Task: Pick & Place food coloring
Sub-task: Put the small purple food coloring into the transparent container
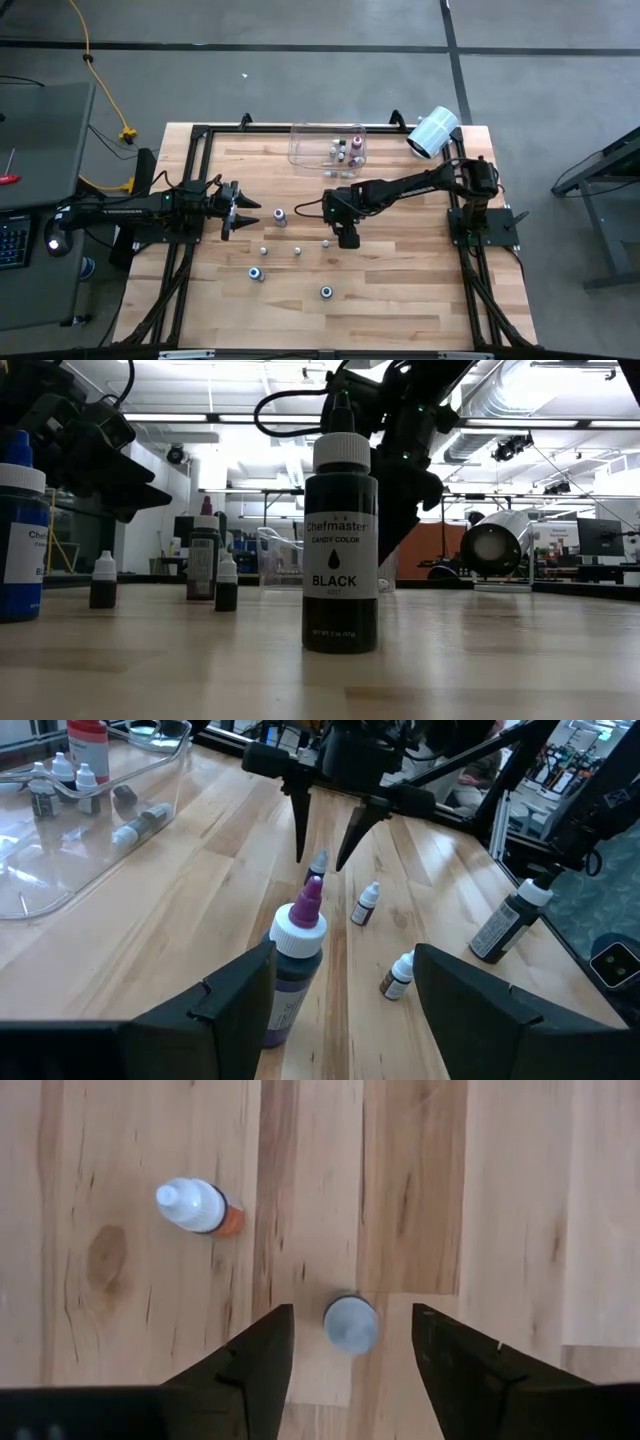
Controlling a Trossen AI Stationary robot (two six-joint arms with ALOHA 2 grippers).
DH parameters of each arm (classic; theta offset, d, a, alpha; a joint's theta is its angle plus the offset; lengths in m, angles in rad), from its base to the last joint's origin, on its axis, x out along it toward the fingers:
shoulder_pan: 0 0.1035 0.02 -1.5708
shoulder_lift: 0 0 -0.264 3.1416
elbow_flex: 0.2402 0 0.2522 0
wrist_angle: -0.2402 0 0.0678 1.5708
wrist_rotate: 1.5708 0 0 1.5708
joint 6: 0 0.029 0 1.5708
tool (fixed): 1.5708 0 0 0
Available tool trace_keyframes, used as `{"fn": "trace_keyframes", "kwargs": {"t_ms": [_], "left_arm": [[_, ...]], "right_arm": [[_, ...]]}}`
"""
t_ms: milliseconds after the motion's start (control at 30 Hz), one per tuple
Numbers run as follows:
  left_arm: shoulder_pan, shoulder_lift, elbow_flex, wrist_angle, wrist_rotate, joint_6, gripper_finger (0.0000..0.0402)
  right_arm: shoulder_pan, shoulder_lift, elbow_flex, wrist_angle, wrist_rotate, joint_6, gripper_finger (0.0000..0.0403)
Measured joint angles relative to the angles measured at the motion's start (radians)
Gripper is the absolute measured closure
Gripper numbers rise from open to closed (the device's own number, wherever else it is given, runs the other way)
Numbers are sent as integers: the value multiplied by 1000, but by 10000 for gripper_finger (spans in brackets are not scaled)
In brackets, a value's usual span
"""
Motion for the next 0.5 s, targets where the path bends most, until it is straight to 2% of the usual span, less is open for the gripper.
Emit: {"fn": "trace_keyframes", "kwargs": {"t_ms": [133, 500], "left_arm": [[0, 0, 0, 0, 0, 0, 167], [0, 0, 0, 0, 0, 0, 167]], "right_arm": [[0, 0, 0, 2, 0, 1, 225], [0, 0, 0, -1, -7, 2, 298]]}}
